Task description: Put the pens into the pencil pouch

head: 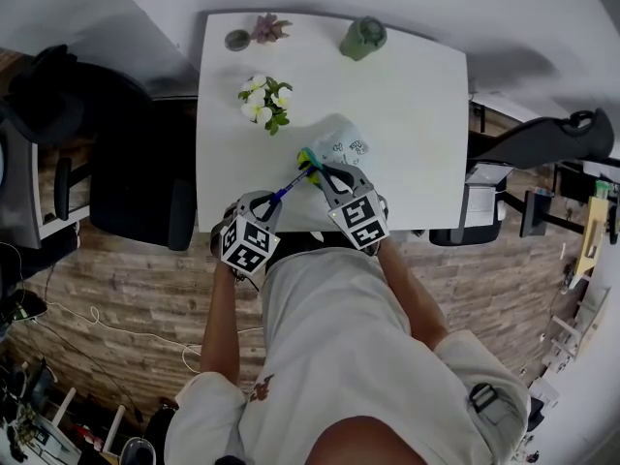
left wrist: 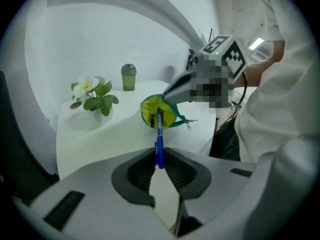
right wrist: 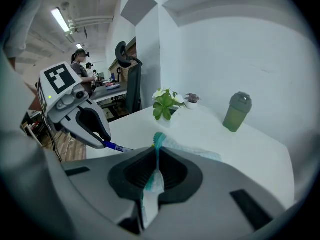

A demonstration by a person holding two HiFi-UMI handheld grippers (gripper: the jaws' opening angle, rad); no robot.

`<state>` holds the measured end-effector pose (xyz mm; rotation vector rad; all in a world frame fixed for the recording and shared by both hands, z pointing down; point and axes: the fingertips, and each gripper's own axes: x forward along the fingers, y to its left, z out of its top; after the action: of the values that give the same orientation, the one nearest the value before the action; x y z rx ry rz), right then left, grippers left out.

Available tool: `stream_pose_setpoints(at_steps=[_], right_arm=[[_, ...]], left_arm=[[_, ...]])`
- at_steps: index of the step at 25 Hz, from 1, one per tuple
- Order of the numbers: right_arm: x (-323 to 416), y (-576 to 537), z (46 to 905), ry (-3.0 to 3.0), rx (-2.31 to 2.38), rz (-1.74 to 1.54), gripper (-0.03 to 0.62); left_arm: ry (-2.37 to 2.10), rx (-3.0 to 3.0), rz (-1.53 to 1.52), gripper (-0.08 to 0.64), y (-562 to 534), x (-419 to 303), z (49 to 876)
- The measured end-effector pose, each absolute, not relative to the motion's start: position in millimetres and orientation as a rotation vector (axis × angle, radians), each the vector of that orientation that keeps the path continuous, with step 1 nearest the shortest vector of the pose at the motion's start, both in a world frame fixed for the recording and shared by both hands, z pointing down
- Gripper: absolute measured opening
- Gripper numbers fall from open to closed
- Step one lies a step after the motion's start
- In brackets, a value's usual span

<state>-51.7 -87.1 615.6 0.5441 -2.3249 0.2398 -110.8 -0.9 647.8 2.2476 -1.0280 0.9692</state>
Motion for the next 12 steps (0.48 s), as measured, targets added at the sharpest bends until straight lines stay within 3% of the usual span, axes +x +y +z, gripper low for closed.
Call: stream_pose_setpoints(at_steps=[12], right_arm=[[-46.8, -84.0, 613.0, -2.338, 0.530, 0.242, 0.023]], left_arm=[[-1.008, 2.255, 0.970, 0.054, -31.1, -79.0, 653.4]])
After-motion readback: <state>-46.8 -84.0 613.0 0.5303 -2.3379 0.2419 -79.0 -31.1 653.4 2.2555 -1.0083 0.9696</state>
